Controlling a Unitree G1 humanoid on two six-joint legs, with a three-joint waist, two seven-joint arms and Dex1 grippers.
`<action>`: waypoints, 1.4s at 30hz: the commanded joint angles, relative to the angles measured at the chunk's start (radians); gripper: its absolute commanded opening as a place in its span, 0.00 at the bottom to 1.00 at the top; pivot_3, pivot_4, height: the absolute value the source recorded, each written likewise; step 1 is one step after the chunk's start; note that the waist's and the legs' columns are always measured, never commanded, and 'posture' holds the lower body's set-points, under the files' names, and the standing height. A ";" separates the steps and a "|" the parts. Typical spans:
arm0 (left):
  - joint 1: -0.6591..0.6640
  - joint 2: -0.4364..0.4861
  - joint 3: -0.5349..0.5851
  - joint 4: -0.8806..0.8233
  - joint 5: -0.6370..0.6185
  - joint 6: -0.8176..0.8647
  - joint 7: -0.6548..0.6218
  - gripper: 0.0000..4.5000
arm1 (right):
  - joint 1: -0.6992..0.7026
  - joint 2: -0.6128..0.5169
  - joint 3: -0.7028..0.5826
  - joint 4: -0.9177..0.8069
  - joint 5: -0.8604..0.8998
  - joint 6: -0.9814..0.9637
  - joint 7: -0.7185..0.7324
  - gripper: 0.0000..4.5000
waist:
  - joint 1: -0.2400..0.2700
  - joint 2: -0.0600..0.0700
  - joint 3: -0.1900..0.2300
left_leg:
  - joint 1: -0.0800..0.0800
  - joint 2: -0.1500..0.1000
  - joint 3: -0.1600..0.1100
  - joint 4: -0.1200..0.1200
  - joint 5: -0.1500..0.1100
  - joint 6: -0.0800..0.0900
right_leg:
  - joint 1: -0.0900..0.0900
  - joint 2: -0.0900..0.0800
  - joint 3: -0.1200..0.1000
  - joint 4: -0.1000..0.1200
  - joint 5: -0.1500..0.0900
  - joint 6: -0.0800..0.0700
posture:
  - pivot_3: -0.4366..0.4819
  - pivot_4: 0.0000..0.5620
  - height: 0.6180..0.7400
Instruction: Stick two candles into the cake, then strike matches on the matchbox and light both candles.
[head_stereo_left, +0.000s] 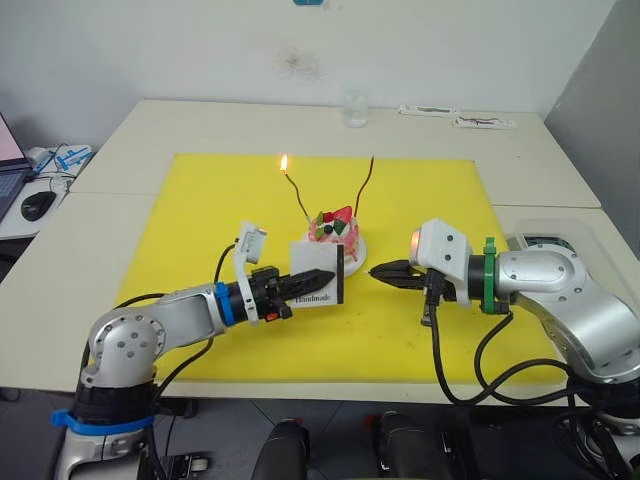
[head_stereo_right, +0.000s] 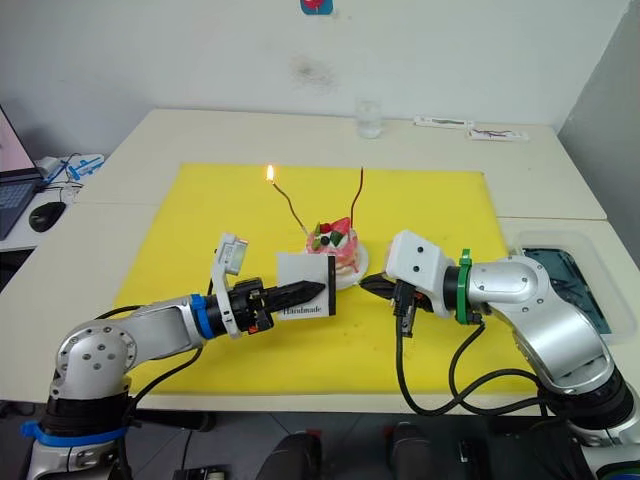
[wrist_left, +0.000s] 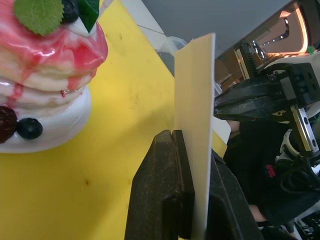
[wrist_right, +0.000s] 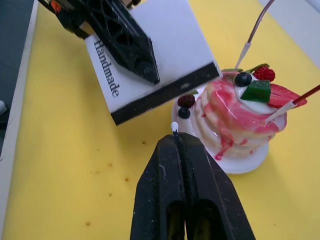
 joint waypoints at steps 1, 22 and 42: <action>-0.028 -0.006 -0.009 -0.012 -0.017 0.011 -0.020 0.00 | -0.028 0.014 -0.009 -0.040 0.006 -0.002 -0.032 0.01 | 0.000 0.000 0.000 | 0.000 0.000 0.000 0.000 0.000 0.000 | 0.000 0.000 0.000 0.000 0.000 0.000 | 0.48 0.27 1.00; -0.033 -0.025 -0.005 -0.026 -0.037 0.030 -0.022 0.00 | -0.042 0.016 0.125 0.055 -0.120 -0.126 -0.027 0.01 | -0.001 0.000 0.000 | 0.000 0.000 0.000 0.000 0.000 0.000 | 0.000 0.000 0.000 0.000 0.000 0.000 | 0.48 0.27 1.00; -0.092 0.053 0.103 -0.030 0.014 -0.030 -0.048 0.00 | 0.041 -0.126 0.172 -0.010 -0.130 -0.212 0.190 0.01 | -0.008 0.000 0.000 | 0.000 0.000 0.000 0.000 0.000 0.000 | 0.000 0.000 0.000 0.000 0.000 0.000 | 0.48 0.27 1.00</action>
